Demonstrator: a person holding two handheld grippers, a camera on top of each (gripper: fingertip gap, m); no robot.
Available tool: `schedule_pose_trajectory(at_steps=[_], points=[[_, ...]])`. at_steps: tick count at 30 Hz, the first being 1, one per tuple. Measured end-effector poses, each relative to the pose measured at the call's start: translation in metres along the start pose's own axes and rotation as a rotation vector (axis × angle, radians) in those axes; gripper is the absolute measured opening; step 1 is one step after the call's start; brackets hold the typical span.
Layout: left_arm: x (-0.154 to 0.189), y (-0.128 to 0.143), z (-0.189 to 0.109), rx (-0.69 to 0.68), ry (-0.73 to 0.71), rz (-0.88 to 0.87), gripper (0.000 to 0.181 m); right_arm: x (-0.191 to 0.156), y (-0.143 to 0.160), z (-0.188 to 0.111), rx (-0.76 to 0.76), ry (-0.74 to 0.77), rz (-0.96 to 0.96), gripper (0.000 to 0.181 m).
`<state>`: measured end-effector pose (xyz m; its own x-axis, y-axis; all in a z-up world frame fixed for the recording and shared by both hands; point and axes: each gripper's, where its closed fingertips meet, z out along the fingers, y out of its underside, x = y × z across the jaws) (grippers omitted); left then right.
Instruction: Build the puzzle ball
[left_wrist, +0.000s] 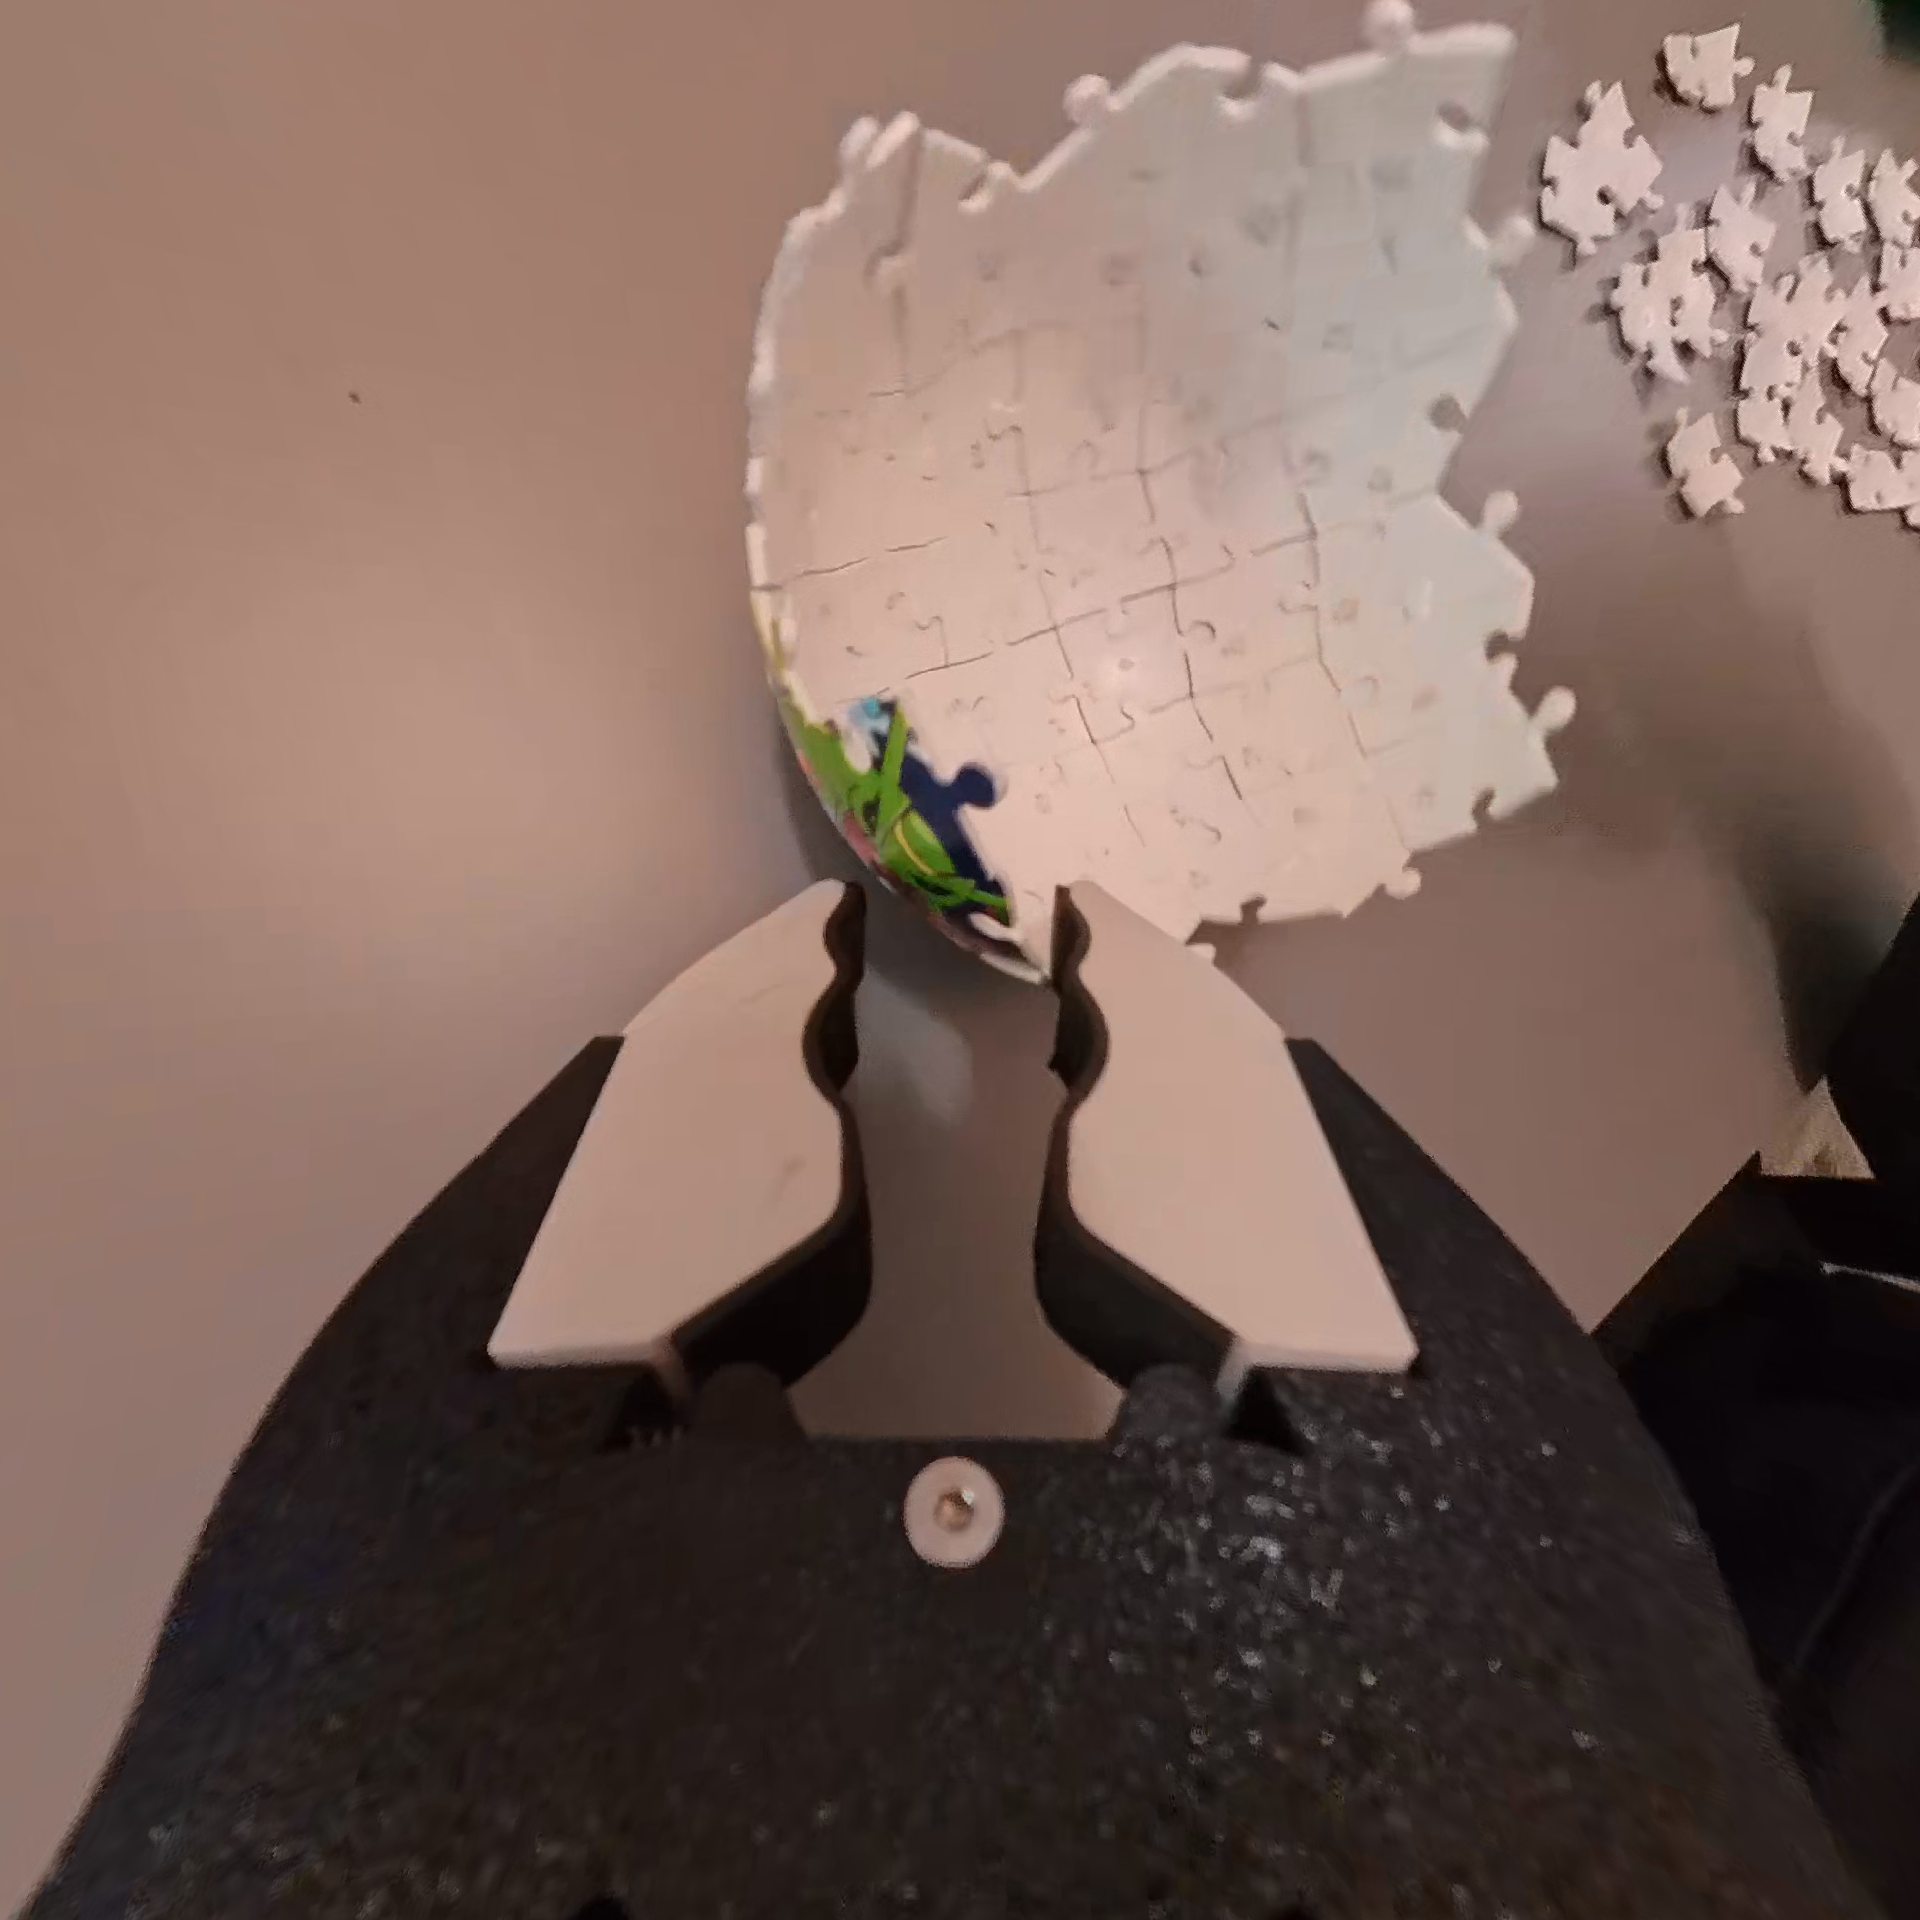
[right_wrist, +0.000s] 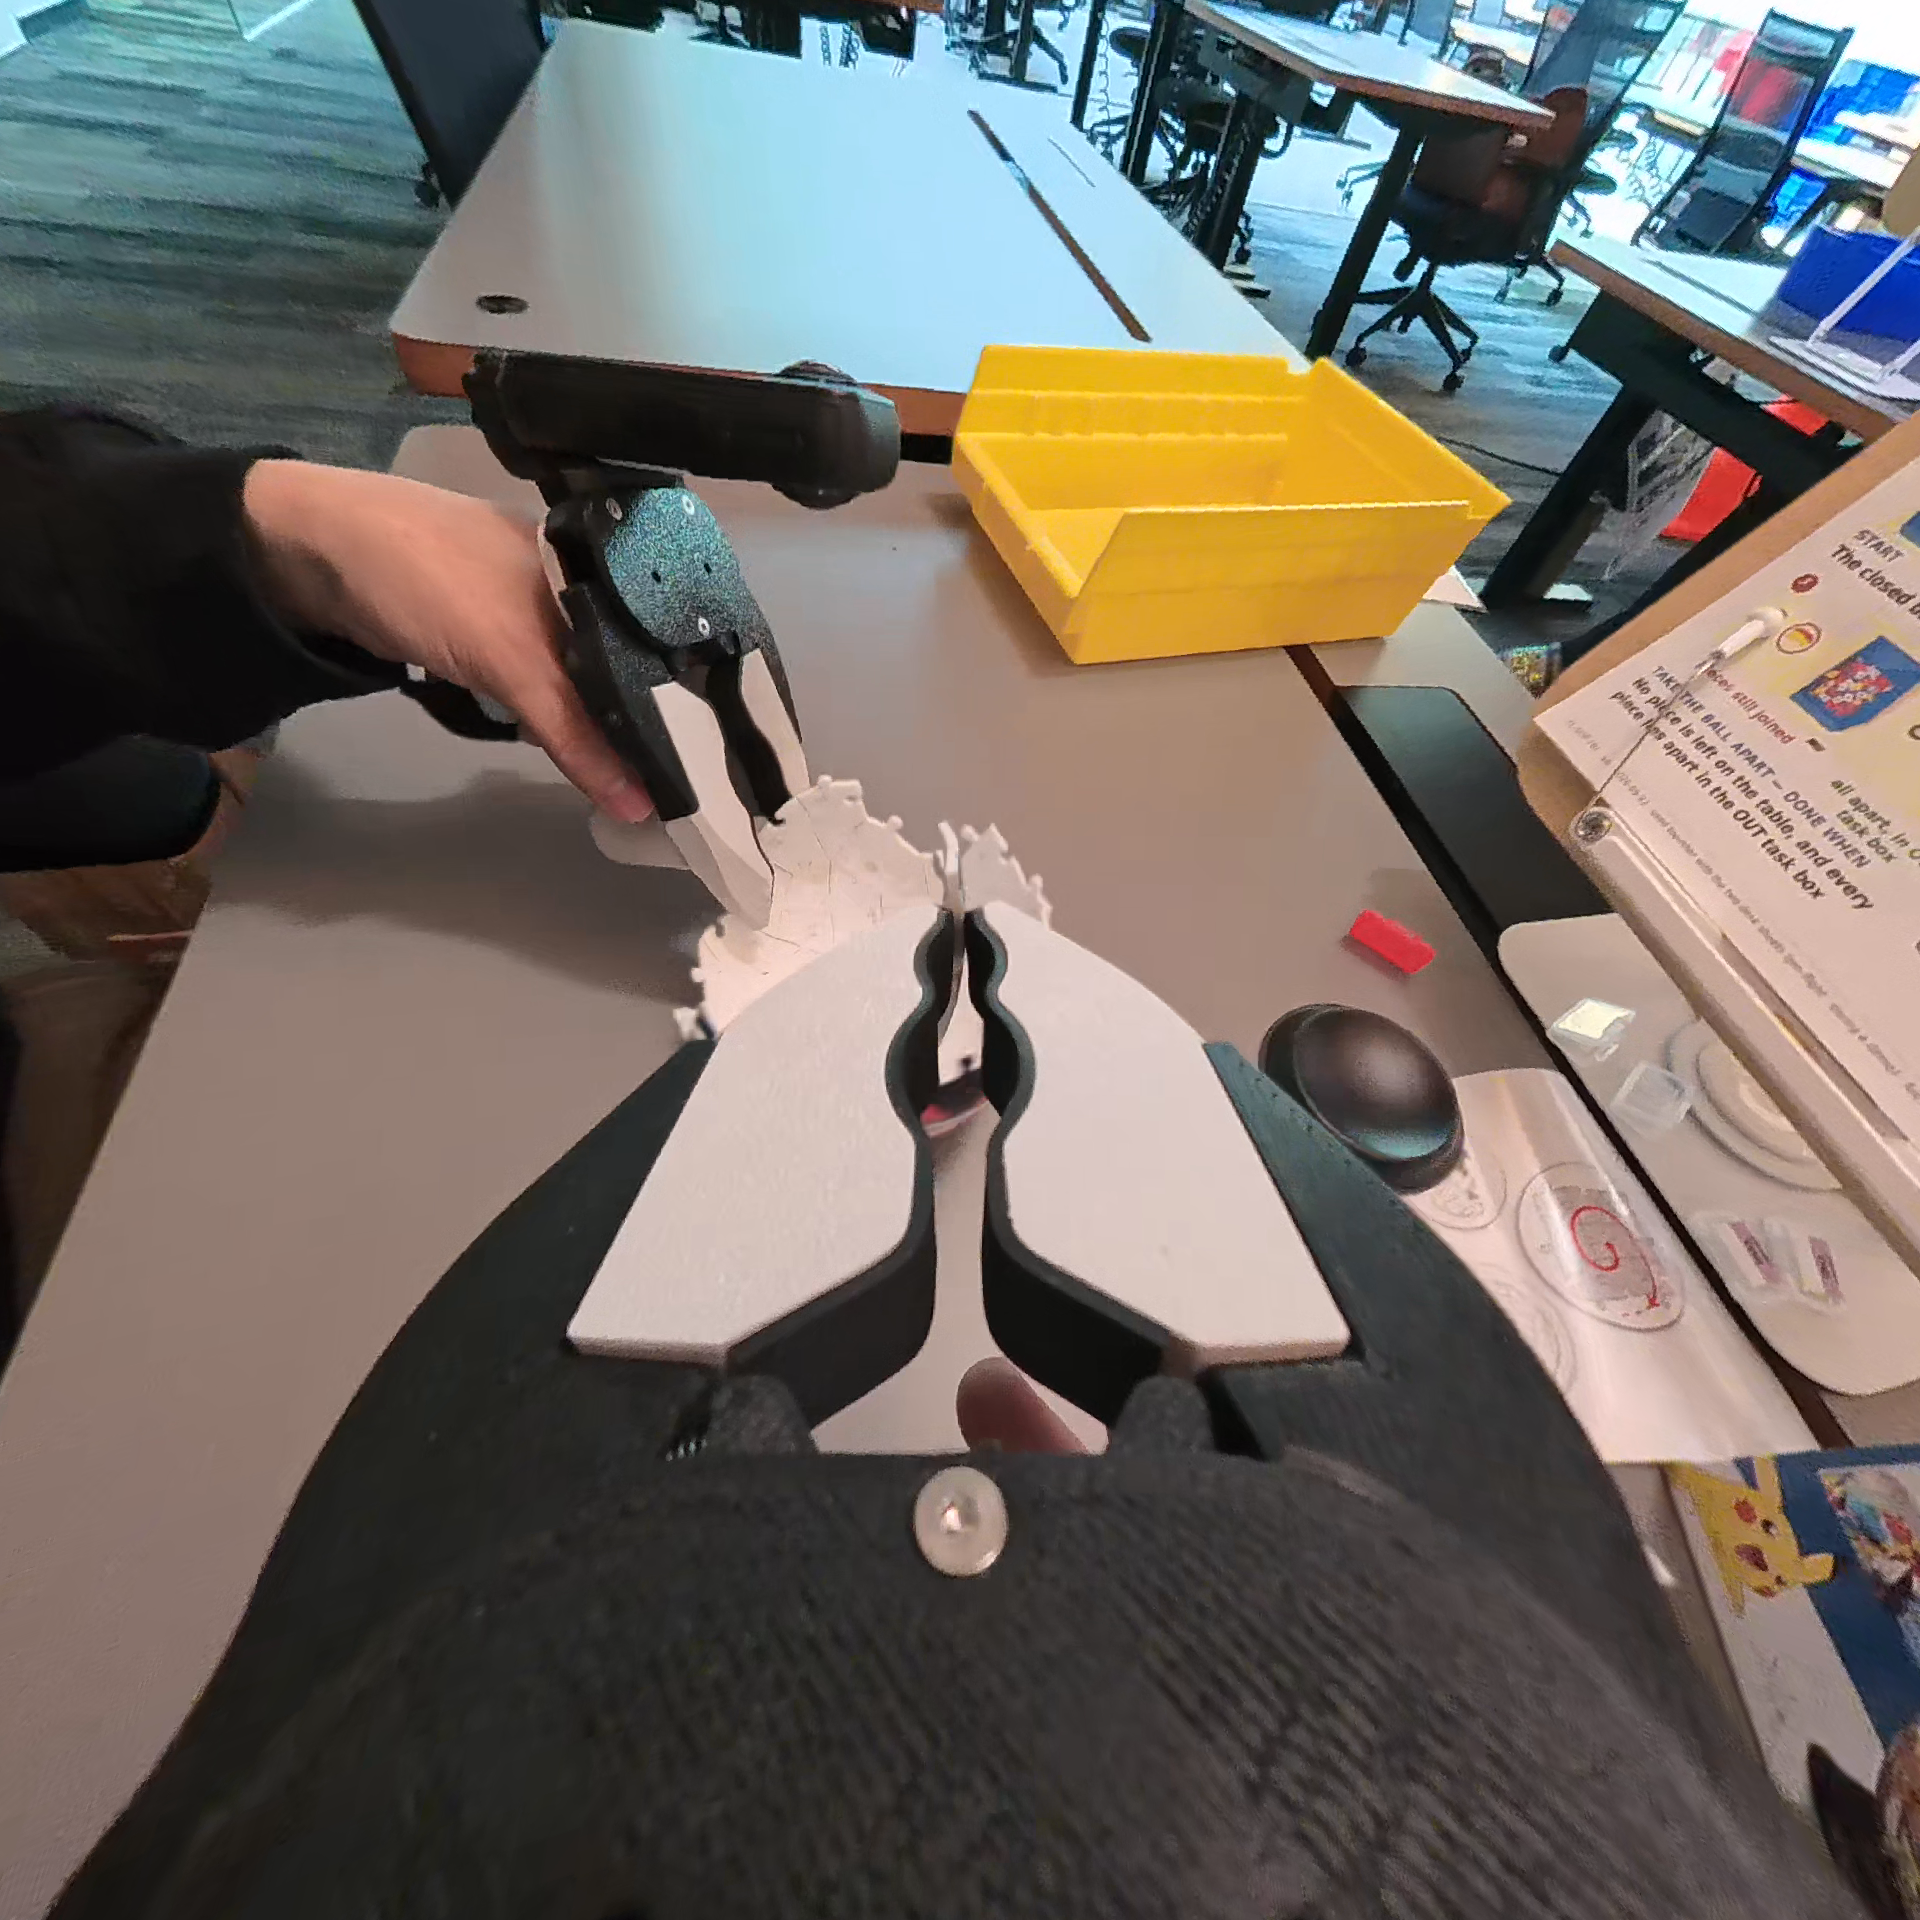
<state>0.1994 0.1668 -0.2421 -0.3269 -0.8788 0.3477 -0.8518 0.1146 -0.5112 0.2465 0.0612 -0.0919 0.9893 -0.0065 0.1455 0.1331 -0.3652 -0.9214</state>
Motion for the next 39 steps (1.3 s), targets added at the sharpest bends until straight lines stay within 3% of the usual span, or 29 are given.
schedule_pose_trajectory(at_steps=[14,19,24,28,32,36,39], points=[[0.036,0.023,-0.013,0.07,0.023,-0.008,0.056,-0.061,0.052,0.01,-0.05,-0.075,0.169,0.002],[0.04,0.034,-0.024,0.073,0.002,0.034,0.055,-0.081,0.056,0.011,-0.095,-0.243,0.163,0.002],[0.048,0.02,-0.066,0.146,-0.092,0.178,0.048,-0.095,0.054,0.006,-0.229,-0.408,0.046,0.002],[0.112,-0.008,-0.095,0.242,0.079,0.437,0.039,-0.118,0.042,0.005,-0.338,-0.584,-0.047,0.002],[0.149,-0.014,-0.092,0.175,0.156,0.659,0.022,-0.129,0.031,0.011,-0.456,-0.657,-0.144,0.002],[0.155,-0.011,-0.085,0.099,0.16,0.728,0.007,-0.132,0.014,0.013,-0.428,-0.649,-0.199,0.002],[0.157,-0.009,-0.084,0.081,0.172,0.731,0.007,-0.13,0.01,0.014,-0.414,-0.632,-0.196,0.002]])
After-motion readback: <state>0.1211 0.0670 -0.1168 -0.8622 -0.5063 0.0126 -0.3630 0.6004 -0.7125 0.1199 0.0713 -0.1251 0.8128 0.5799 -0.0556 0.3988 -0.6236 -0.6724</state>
